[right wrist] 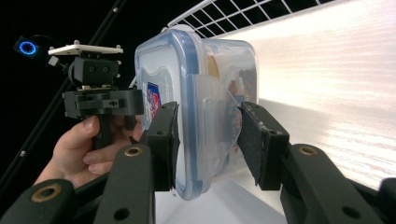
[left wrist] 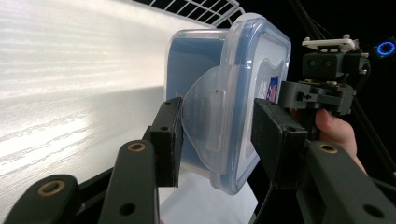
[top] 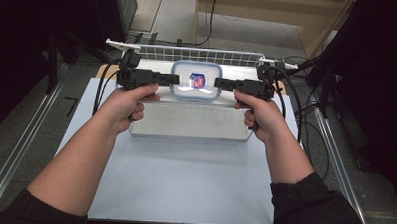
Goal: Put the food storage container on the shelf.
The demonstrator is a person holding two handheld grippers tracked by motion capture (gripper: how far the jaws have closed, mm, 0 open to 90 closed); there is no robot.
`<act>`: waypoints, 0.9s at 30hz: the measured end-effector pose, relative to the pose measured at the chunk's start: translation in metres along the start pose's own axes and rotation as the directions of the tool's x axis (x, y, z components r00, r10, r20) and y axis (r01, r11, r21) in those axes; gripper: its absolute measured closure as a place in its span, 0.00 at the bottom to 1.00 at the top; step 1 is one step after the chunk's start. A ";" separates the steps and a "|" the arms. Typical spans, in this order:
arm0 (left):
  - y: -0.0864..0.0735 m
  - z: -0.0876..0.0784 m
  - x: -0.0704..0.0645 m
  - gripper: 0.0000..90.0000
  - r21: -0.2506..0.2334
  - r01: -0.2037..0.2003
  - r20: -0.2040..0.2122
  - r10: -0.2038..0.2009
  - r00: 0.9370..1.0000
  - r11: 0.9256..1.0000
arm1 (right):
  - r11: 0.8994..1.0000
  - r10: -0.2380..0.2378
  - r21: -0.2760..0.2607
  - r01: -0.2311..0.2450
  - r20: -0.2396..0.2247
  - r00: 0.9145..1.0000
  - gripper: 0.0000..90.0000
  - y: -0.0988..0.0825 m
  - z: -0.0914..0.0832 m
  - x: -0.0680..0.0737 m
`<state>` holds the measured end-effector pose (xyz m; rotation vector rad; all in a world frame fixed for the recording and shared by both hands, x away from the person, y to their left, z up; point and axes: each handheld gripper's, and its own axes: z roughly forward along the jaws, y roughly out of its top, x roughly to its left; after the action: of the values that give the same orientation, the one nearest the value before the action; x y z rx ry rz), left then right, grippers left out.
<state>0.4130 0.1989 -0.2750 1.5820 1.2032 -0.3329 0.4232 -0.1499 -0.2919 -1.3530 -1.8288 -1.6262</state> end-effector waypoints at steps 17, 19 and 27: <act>0.003 0.007 0.005 0.55 -0.045 -0.008 -0.024 0.007 1.000 0.999 | 0.999 0.011 -0.037 -0.010 0.037 0.999 0.62 0.002 0.006 -0.005; 0.003 0.009 0.006 0.54 -0.052 0.000 -0.026 -0.001 1.000 0.999 | 0.999 0.007 -0.046 -0.005 0.040 0.999 0.62 0.003 0.006 -0.006; 0.004 0.014 0.008 0.49 -0.057 0.008 -0.031 -0.010 0.999 0.998 | 0.998 0.010 -0.054 -0.007 0.054 0.998 0.61 0.005 0.006 -0.009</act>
<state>0.4247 0.1910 -0.2841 1.5378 1.2337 -0.2786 0.4332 -0.1488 -0.2977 -1.4393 -1.8188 -1.6613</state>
